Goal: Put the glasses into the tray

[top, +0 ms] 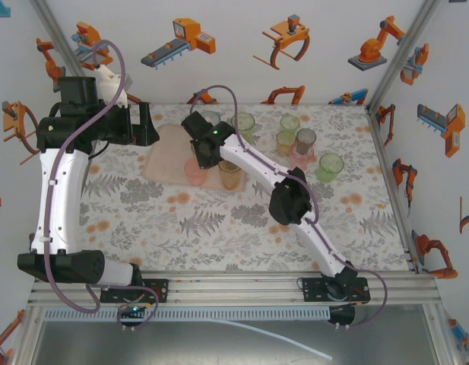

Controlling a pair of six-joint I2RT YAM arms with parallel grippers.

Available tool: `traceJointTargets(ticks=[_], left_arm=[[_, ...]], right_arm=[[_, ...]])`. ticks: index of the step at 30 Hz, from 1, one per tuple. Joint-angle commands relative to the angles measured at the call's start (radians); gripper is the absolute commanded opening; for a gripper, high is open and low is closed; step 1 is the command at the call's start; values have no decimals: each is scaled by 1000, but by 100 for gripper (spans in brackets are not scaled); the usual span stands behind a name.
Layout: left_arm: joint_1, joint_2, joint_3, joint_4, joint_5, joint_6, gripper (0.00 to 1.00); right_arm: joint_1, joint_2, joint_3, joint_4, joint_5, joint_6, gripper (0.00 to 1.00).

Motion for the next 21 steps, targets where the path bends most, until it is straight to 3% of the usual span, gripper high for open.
traceJointTargets(ticks=[1,4,11,21], left_arm=[[10,-25,-7,15,21,-11,97],[10,-22,-6,16,23,-10,97],[12,-22,-8,16,26,-13,97],[12,-25,-10,18,27,-11,97]], right_arm=[[-5,1,12,-28,-5,12,6],[-5,1,27,-33,3,9,8],[-6,2,56,-43,11,5,25],[-5,-5,85,-50,11,8,30]])
